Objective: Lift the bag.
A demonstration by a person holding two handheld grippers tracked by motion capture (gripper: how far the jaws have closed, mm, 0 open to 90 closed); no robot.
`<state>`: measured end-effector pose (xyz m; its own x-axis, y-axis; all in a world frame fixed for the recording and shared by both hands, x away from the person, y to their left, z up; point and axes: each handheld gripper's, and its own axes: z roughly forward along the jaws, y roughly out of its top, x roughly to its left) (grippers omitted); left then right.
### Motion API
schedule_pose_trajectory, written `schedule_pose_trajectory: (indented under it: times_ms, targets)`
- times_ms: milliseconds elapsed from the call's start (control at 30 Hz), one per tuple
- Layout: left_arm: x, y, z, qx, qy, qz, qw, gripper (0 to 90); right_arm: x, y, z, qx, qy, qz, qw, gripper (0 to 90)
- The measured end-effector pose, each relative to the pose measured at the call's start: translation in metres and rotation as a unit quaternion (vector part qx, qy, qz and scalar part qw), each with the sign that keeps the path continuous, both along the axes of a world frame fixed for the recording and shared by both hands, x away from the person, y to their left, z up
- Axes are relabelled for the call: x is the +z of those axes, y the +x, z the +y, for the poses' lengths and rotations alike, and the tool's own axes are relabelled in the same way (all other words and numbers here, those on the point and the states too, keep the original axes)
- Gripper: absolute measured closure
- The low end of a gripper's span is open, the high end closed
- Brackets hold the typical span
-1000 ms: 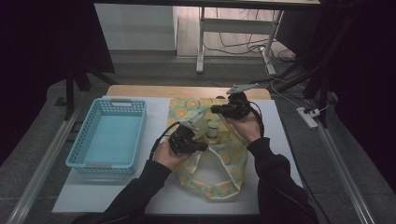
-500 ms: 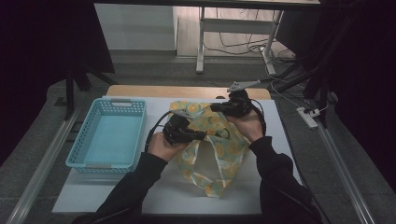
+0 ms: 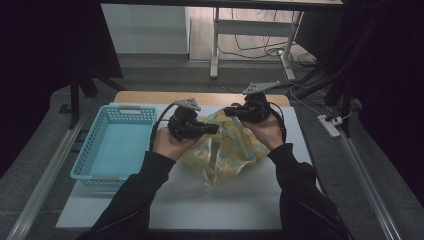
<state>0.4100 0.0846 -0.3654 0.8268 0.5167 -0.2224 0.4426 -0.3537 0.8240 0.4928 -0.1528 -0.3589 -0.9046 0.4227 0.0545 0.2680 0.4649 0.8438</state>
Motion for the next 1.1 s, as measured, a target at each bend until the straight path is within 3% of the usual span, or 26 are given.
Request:
schedule_pose_trajectory:
  times_ms: [400, 667, 1100]
  targets:
    - [0.049, 0.009, 0.013, 0.018, -0.016, -0.029, 0.9993, 90.0, 0.027, -0.009, 0.002, 0.012, 0.013, -0.015, 0.9997, 90.0]
    - [0.078, 0.014, 0.015, 0.035, -0.014, -0.051, 0.9980, 90.0, 0.052, -0.013, 0.001, 0.014, 0.023, -0.034, 0.9991, 90.0]
    - [0.117, 0.018, 0.018, 0.056, -0.020, -0.081, 0.9949, 90.0, 0.088, -0.019, 0.002, 0.016, 0.036, -0.063, 0.9972, 90.0]
